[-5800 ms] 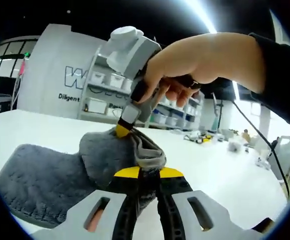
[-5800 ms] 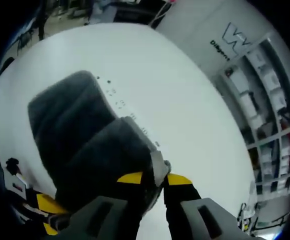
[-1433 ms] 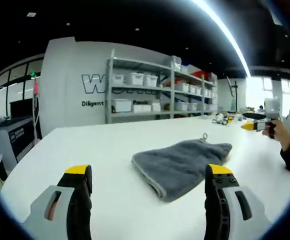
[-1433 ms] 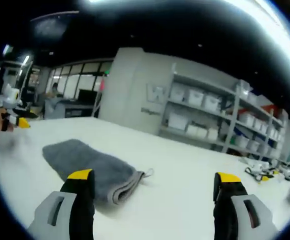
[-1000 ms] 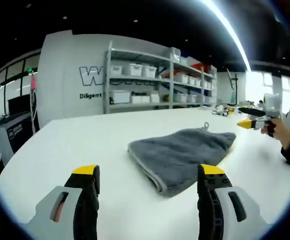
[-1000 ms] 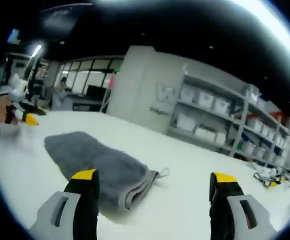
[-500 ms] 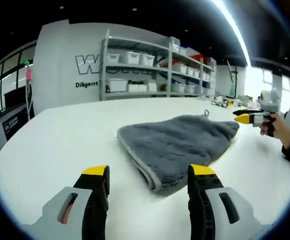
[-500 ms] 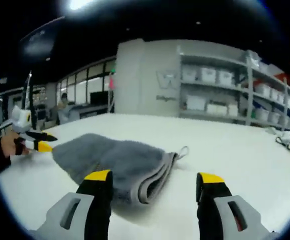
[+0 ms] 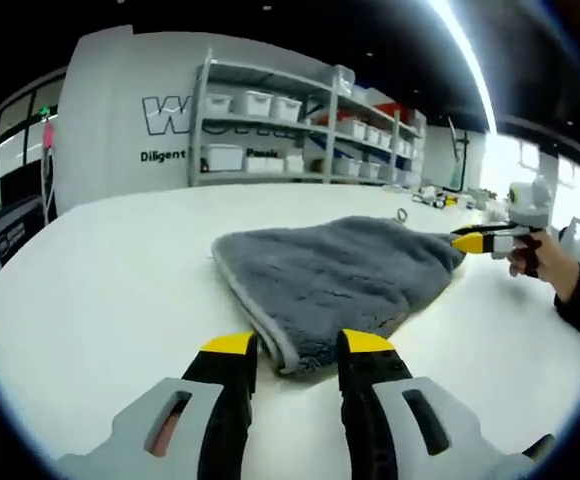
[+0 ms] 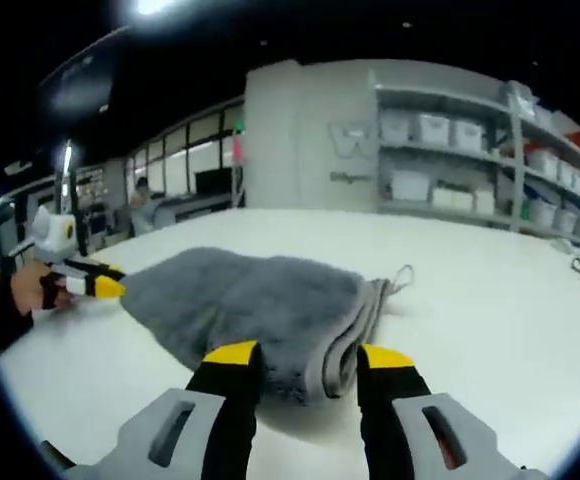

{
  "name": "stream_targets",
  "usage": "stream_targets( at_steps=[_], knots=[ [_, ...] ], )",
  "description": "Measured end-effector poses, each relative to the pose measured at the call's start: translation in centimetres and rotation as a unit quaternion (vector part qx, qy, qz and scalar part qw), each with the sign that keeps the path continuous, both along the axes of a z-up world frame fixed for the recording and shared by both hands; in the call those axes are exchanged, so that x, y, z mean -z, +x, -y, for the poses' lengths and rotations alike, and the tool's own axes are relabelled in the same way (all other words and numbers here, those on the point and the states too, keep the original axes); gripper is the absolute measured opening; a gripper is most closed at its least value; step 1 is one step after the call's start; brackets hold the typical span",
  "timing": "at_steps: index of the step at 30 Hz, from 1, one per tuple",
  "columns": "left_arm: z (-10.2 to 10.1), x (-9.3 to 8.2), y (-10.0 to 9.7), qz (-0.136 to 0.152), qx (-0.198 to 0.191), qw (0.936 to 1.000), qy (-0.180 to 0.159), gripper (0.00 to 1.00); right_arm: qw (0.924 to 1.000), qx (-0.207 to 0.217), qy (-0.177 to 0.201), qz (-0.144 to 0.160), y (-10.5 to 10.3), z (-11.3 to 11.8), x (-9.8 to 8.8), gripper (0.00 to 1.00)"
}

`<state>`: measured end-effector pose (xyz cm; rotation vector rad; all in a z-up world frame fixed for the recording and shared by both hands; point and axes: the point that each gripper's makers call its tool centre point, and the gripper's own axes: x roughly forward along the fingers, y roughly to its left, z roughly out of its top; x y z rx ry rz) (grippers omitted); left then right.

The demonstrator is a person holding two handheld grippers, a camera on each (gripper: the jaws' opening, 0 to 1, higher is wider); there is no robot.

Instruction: Open the folded towel by lifting each exposed corner and separating the folded layers until the towel lies flat within the target outline without major curled edges

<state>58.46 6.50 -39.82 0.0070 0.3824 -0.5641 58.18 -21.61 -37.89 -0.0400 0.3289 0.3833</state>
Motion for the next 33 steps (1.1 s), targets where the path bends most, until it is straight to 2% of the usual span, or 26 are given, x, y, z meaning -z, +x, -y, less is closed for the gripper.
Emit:
stream_targets(
  at_steps=[9,12,16,22,25,33],
  knots=[
    [-0.1,0.3,-0.1,-0.010,-0.005,0.9999,-0.003,0.33,1.0000,-0.003,-0.009,-0.002,-0.2,0.1,0.2,0.30],
    [0.0,0.6,-0.1,-0.014,-0.007,0.9998,-0.008,0.29,0.9999,-0.004,-0.008,-0.003,-0.4,0.0,0.3,0.28],
    [0.3,1.0,-0.2,-0.014,-0.007,0.9999,0.003,0.24,0.9998,-0.006,-0.016,-0.006,-0.4,0.0,0.6,0.26],
    [0.0,1.0,-0.5,-0.026,-0.005,0.9996,-0.013,0.13,0.9997,-0.007,-0.023,-0.002,-0.4,0.2,0.8,0.11],
    [0.1,1.0,-0.6,-0.028,-0.003,0.9995,-0.017,0.12,0.9995,-0.012,-0.023,-0.017,-0.5,0.3,1.4,0.08],
    [-0.3,0.8,-0.9,-0.024,0.003,0.9997,0.000,0.11,0.9991,-0.018,-0.035,-0.016,-0.8,-0.1,1.1,0.06]
  ],
)
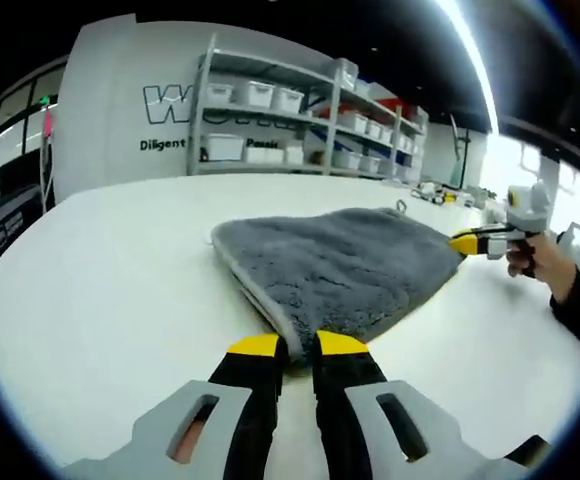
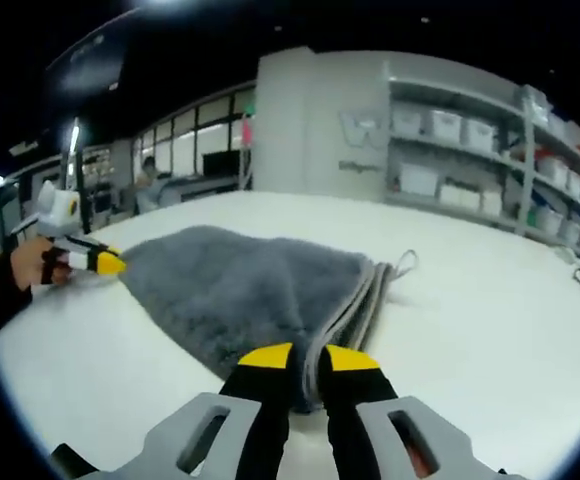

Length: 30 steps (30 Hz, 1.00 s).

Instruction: Open the folded towel by lifting each exposed corner and separating the folded layers until the towel lies flat within the target outline without major curled edges

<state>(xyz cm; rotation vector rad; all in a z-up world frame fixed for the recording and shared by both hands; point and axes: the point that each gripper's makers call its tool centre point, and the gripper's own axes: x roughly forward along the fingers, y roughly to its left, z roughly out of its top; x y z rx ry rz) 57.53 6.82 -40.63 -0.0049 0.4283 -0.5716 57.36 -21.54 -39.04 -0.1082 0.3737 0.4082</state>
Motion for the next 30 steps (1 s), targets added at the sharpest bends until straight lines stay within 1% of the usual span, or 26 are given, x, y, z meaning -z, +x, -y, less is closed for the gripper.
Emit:
stream_targets(
  at_steps=[5,8,9,11,12,14,16,19,23,26,28,30],
  knots=[
    [-0.4,-0.1,-0.5,-0.006,0.005,1.0000,-0.001,0.11,0.9998,-0.008,0.005,-0.017,-0.7,-0.4,0.0,0.05],
    [-0.8,-0.1,-1.8,-0.015,0.019,0.9997,0.006,0.11,0.9994,-0.017,0.011,-0.027,-1.4,-0.6,0.3,0.05],
    [-0.8,-0.1,-1.9,-0.016,0.020,0.9997,0.006,0.11,0.9993,-0.019,0.013,-0.029,-1.5,-0.6,0.3,0.05],
    [-1.2,-0.2,-2.7,-0.019,0.023,0.9995,0.009,0.11,0.9982,-0.026,0.035,-0.042,-2.3,-1.1,0.4,0.05],
    [-1.5,-0.3,-3.1,-0.020,0.026,0.9994,0.015,0.11,0.9978,-0.029,0.039,-0.045,-2.6,-1.2,0.4,0.05],
    [-1.9,-0.5,-3.5,-0.019,0.028,0.9991,0.025,0.11,0.9979,-0.035,0.034,-0.044,-3.4,-1.8,0.4,0.05],
    [-2.1,-0.6,-4.1,-0.020,0.033,0.9987,0.034,0.10,0.9983,-0.041,0.018,-0.037,-4.2,-2.2,0.2,0.05],
    [-2.3,-0.7,-5.0,-0.015,0.042,0.9972,0.060,0.10,0.9984,-0.047,0.005,-0.032,-5.1,-2.6,0.1,0.04],
    [-2.5,-0.7,-6.0,-0.014,0.047,0.9963,0.071,0.10,0.9981,-0.053,-0.005,-0.032,-5.9,-2.9,0.0,0.03],
    [-2.6,-0.6,-7.3,-0.006,0.056,0.9949,0.084,0.10,0.9978,-0.055,-0.004,-0.037,-7.0,-2.8,0.2,0.03],
    [-2.8,-0.6,-8.3,-0.004,0.060,0.9945,0.086,0.10,0.9972,-0.060,0.004,-0.044,-7.9,-2.8,0.4,0.04],
    [-2.9,-0.6,-9.3,-0.004,0.063,0.9943,0.085,0.09,0.9965,-0.070,0.000,-0.047,-9.0,-3.0,0.5,0.04]
  ],
)
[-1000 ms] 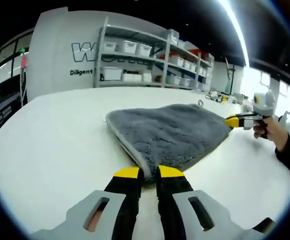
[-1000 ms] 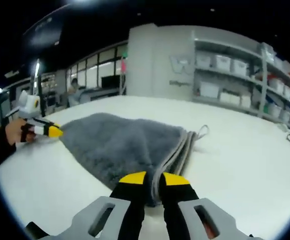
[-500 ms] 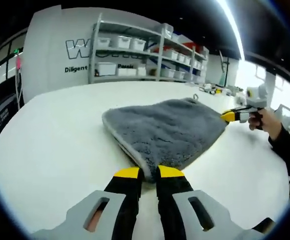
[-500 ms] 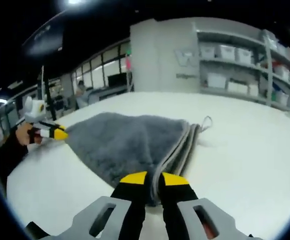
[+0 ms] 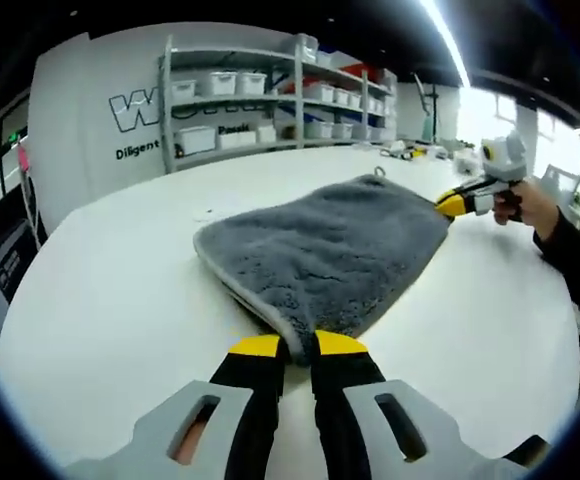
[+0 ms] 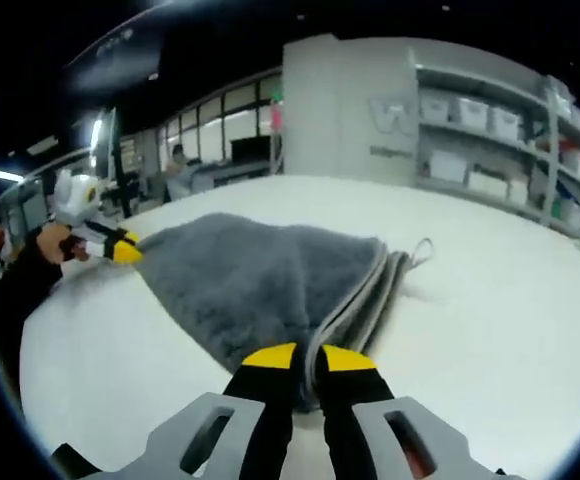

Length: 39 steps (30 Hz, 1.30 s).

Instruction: Open the folded towel by lifting each exposed corner and separating the folded layers until the towel lies flat within the target outline without major curled edges

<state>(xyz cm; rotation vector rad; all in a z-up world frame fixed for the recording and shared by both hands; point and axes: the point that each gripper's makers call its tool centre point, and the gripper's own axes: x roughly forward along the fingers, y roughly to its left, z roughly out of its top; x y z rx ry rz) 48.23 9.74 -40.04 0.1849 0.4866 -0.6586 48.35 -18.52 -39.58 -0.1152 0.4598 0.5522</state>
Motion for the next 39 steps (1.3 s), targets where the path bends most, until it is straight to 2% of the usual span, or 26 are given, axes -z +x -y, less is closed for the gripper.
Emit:
stream_targets(
  at_steps=[3,7,14,17,24,30,34,39],
  knots=[
    [-0.1,0.3,-2.0,-0.003,0.012,0.9999,0.011,0.09,0.9999,-0.008,-0.007,0.003,-1.6,-0.2,0.1,0.04],
    [-0.3,0.4,-3.5,0.002,0.007,0.9999,0.014,0.08,0.9997,-0.015,-0.017,0.006,-3.1,-0.7,0.1,0.03],
    [-0.9,0.6,-5.1,0.016,-0.001,0.9997,0.016,0.08,0.9987,-0.032,-0.038,0.011,-5.2,-1.2,0.6,0.03],
    [-1.0,0.7,-6.1,0.017,0.002,0.9996,0.023,0.08,0.9991,-0.030,-0.026,0.012,-5.8,-1.2,0.6,0.02],
    [-1.4,0.9,-7.0,0.019,0.002,0.9995,0.024,0.08,0.9997,-0.023,-0.002,0.011,-7.1,-1.6,0.6,0.02],
    [-1.4,1.1,-8.0,0.027,0.019,0.9988,0.037,0.08,0.9996,-0.026,-0.006,0.006,-8.6,-1.8,0.6,0.01],
    [-1.4,1.1,-8.6,0.028,0.023,0.9987,0.037,0.08,0.9991,-0.023,-0.033,0.014,-9.5,-1.9,0.7,0.01],
    [-1.4,1.1,-9.3,0.030,0.029,0.9983,0.041,0.08,0.9991,-0.020,-0.033,0.016,-9.6,-1.7,0.8,0.01]
  ],
)
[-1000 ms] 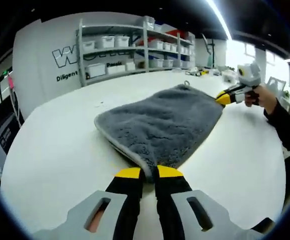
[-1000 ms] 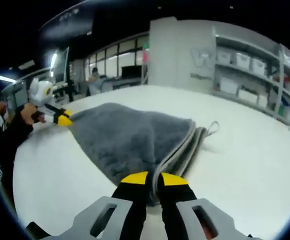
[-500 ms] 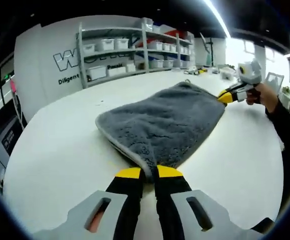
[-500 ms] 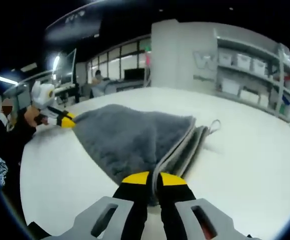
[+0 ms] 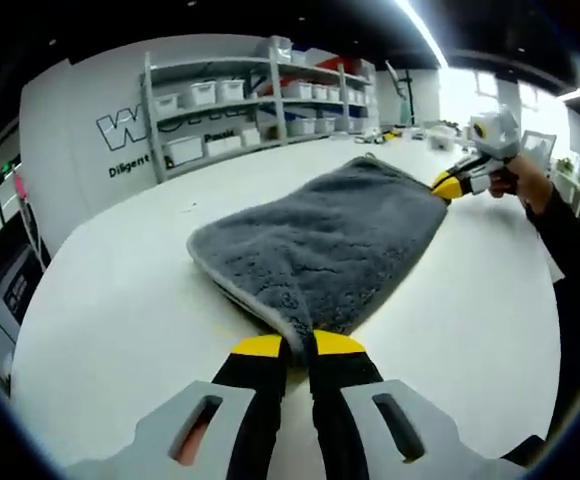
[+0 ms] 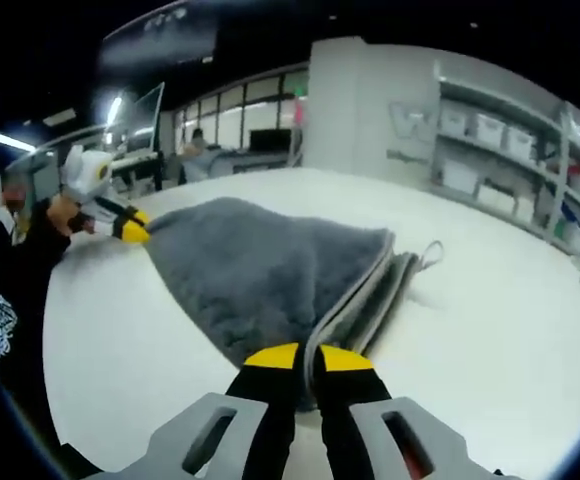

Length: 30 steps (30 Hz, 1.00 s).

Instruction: Open the folded towel by lifting each exposed corner and separating the folded layers until the towel lies flat within the target outline without major curled edges

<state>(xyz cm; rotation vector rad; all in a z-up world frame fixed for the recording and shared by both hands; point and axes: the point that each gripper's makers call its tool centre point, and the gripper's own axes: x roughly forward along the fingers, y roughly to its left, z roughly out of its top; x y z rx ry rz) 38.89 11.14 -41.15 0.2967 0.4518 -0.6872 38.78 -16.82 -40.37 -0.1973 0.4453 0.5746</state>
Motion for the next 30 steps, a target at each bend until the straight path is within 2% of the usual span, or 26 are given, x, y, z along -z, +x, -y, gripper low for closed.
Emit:
stream_targets(
  at_steps=[7,16,30],
  knots=[
    [-0.38,0.00,-0.11,-0.002,0.004,0.9998,-0.021,0.08,1.0000,0.001,0.004,0.000,0.02,-0.18,0.05,0.01],
    [-0.25,0.00,-0.11,0.007,0.007,0.9998,-0.016,0.07,0.9999,0.002,0.016,-0.001,0.03,-0.05,0.11,0.01],
    [-0.15,-0.28,0.17,0.008,0.007,0.9998,-0.015,0.07,0.9999,0.002,0.014,0.001,0.29,-0.01,-0.03,0.01]
  ],
)
